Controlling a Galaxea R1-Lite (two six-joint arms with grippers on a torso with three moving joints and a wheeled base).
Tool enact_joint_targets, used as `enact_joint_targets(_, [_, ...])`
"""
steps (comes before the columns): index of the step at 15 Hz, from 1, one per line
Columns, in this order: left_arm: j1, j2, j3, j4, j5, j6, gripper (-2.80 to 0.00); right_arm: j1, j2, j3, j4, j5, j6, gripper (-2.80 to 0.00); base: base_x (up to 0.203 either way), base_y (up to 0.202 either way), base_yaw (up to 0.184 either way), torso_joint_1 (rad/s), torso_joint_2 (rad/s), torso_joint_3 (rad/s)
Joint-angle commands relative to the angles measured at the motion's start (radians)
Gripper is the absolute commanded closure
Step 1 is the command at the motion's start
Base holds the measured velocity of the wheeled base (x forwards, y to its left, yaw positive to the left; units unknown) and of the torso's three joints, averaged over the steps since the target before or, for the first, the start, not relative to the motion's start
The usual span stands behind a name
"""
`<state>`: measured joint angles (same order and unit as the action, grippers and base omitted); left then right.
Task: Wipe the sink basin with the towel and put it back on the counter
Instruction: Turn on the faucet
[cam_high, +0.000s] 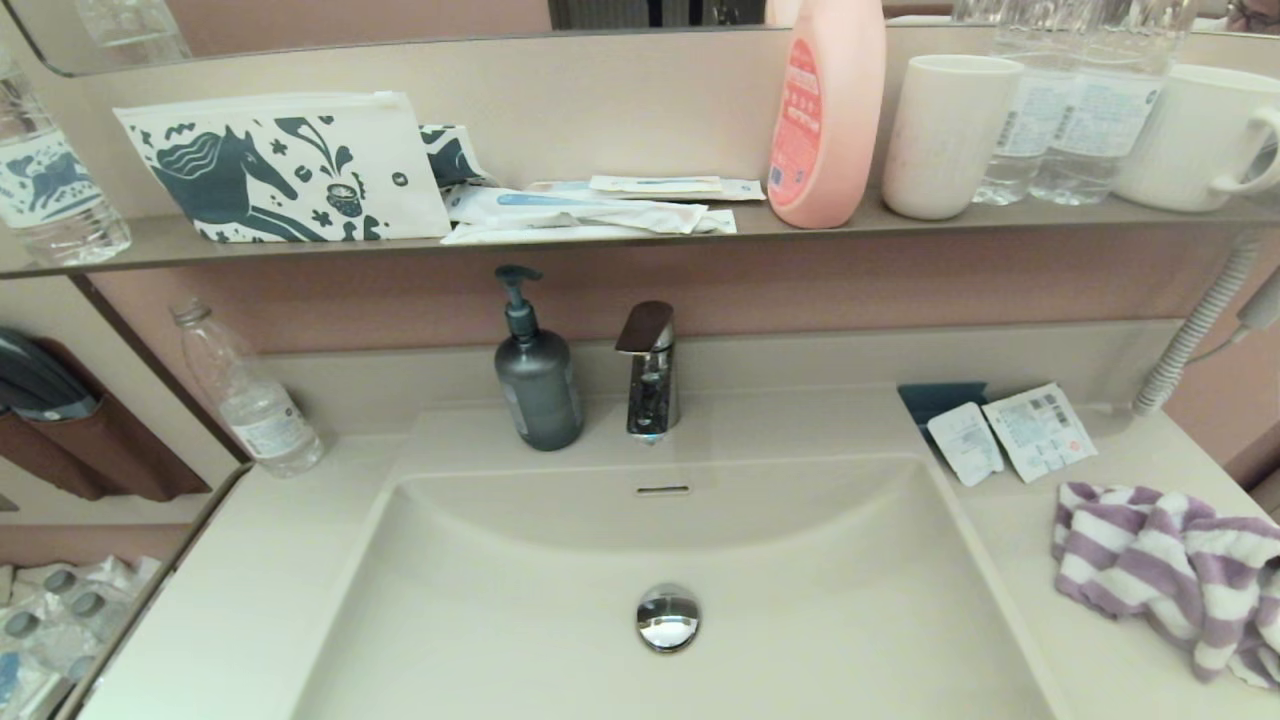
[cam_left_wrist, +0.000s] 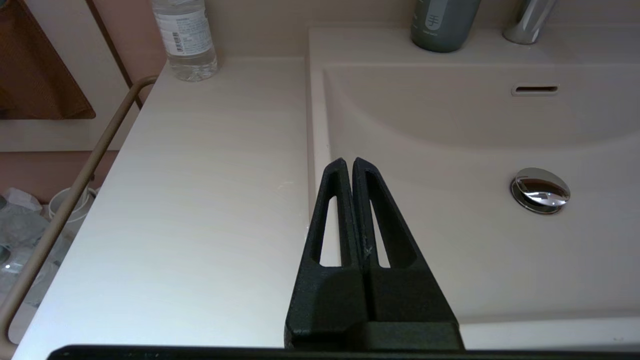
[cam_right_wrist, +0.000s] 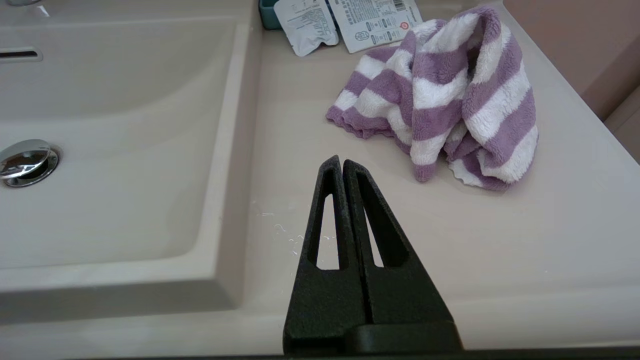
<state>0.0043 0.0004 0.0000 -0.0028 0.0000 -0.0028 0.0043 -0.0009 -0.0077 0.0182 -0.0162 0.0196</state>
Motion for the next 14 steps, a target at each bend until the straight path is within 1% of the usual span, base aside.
enact_joint_targets(1, [0.0,0.0,0.0,0.0,0.0,0.0,0.0,0.0,0.001,0.0,0.0,-0.001,0.0,0.0,0.0,0.0,0.0,0.0,0.0,0.0])
enact_joint_targets(14, [0.0,0.0,0.0,0.0,0.0,0.004,0.0,0.0,0.001,0.0,0.0,-0.001,0.0,0.0,0.0,0.0,0.0,0.0,0.0,0.0])
